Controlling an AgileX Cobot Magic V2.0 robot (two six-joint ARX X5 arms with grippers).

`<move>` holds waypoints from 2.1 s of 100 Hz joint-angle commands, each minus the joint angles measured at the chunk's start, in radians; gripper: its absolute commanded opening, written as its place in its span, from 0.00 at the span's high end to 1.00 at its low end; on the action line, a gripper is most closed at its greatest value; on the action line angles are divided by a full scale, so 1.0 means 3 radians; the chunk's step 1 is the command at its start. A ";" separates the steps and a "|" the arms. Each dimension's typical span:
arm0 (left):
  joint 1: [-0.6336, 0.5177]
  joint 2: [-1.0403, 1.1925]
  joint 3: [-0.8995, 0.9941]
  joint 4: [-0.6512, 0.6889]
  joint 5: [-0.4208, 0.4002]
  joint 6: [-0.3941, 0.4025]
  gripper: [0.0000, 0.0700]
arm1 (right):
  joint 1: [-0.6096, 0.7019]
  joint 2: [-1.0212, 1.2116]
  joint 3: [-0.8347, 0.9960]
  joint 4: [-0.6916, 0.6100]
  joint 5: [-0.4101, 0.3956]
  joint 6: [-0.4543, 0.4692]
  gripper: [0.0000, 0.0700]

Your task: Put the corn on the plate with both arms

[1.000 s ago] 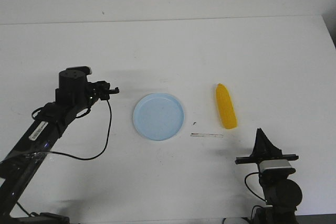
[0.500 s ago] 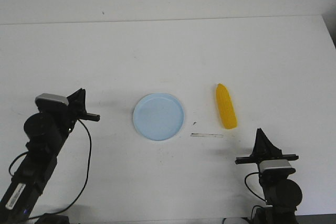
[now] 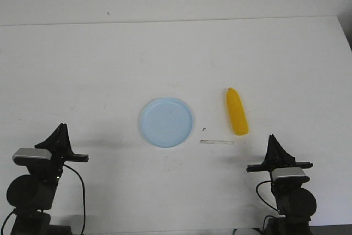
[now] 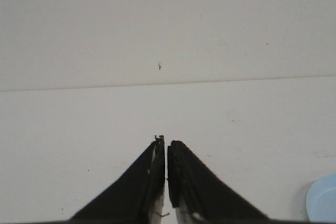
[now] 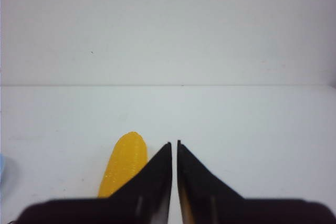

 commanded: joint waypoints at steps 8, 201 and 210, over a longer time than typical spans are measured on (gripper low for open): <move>0.0005 -0.0158 0.0025 0.0006 -0.0004 0.0031 1.00 | 0.0006 0.0000 -0.0005 0.0036 0.0004 0.0017 0.98; 0.0005 -0.0448 0.0025 0.0005 -0.0004 0.0031 1.00 | 0.0409 0.3887 0.2983 -0.1554 0.0088 0.0186 0.99; 0.0005 -0.0448 0.0025 0.0005 -0.0004 0.0031 1.00 | 0.0415 0.4274 0.3414 -0.1975 0.0089 0.0203 0.99</move>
